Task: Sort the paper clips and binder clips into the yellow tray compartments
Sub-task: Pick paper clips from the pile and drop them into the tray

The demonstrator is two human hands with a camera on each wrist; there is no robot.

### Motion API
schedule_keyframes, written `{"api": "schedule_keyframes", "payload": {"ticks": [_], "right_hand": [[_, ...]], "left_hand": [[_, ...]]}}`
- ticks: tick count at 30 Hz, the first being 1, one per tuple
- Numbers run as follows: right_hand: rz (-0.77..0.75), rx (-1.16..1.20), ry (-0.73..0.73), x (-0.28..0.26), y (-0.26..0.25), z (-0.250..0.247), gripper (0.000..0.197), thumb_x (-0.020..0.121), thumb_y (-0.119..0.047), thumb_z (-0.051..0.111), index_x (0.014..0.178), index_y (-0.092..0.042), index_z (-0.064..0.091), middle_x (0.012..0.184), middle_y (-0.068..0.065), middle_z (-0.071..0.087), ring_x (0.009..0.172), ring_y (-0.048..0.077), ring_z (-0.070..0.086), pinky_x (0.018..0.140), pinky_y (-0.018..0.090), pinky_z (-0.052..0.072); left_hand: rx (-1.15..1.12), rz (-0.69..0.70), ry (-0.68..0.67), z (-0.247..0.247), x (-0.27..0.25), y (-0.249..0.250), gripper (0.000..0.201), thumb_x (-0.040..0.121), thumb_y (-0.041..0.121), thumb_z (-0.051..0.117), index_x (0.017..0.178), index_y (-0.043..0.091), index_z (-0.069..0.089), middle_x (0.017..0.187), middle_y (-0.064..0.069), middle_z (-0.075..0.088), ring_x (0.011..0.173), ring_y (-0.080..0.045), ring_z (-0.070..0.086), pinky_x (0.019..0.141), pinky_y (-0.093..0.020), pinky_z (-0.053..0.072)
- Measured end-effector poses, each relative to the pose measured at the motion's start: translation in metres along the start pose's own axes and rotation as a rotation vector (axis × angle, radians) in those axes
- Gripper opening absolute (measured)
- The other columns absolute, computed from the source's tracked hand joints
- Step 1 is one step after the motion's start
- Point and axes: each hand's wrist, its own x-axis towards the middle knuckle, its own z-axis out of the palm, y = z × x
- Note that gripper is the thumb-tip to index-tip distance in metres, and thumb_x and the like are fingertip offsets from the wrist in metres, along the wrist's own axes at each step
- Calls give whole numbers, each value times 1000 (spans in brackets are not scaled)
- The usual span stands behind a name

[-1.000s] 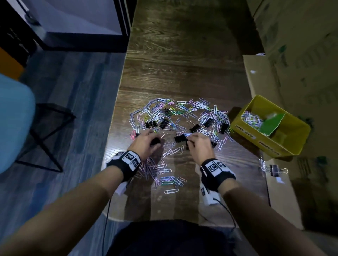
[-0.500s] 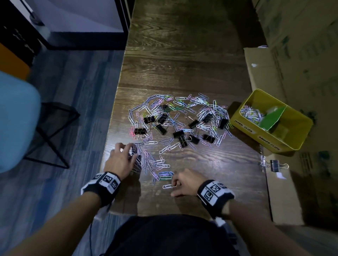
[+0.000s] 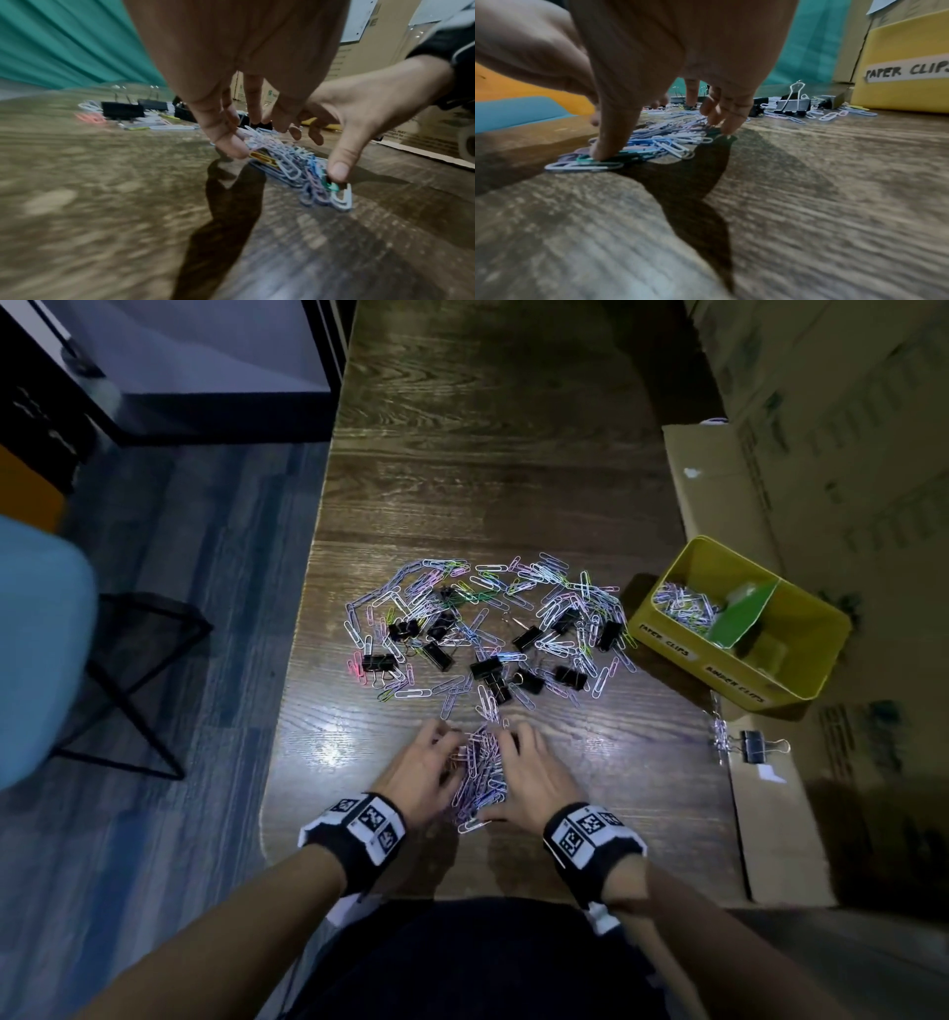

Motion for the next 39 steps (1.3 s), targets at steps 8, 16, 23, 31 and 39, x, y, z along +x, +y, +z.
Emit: {"api": "schedule_keyframes", "payload": {"ticks": [8, 16, 23, 31, 39], "right_hand": [[-57, -65, -32, -7, 12, 4, 102, 68, -61, 71, 147, -27, 17, 153, 10, 15, 140, 28, 17, 113, 46, 21], [55, 62, 111, -15, 34, 9, 95, 71, -60, 69, 147, -27, 21, 146, 2, 26, 133, 23, 32, 108, 43, 34], [73, 37, 43, -5, 21, 14, 84, 73, -48, 73, 142, -27, 30, 143, 9, 30, 131, 28, 36, 103, 48, 41], [24, 91, 48, -1, 31, 1, 39, 90, -17, 61, 129, -14, 54, 125, 11, 57, 110, 30, 58, 95, 42, 48], [29, 183, 99, 7, 56, -2, 27, 93, -20, 55, 118, -24, 63, 113, 7, 68, 100, 22, 66, 88, 38, 53]], "left_hand": [[272, -54, -372, 7, -21, -17, 28, 75, 47, 63, 88, 27, 50, 96, 1, 58, 86, -22, 58, 72, -29, 46], [268, 15, -133, 19, 15, 12, 43, 80, 46, 64, 113, 23, 50, 117, 0, 47, 102, -22, 54, 80, -35, 50], [381, -10, -108, 15, 24, 10, 72, 72, 51, 70, 134, 34, 39, 140, -3, 34, 121, -30, 38, 91, -43, 48], [147, 144, -49, 15, 35, 17, 38, 82, 23, 67, 120, 16, 62, 126, -4, 59, 111, -24, 57, 95, -32, 45], [221, 186, -39, -8, 48, 12, 21, 91, 29, 54, 103, 21, 69, 97, -1, 71, 87, -19, 65, 81, -34, 52]]}}
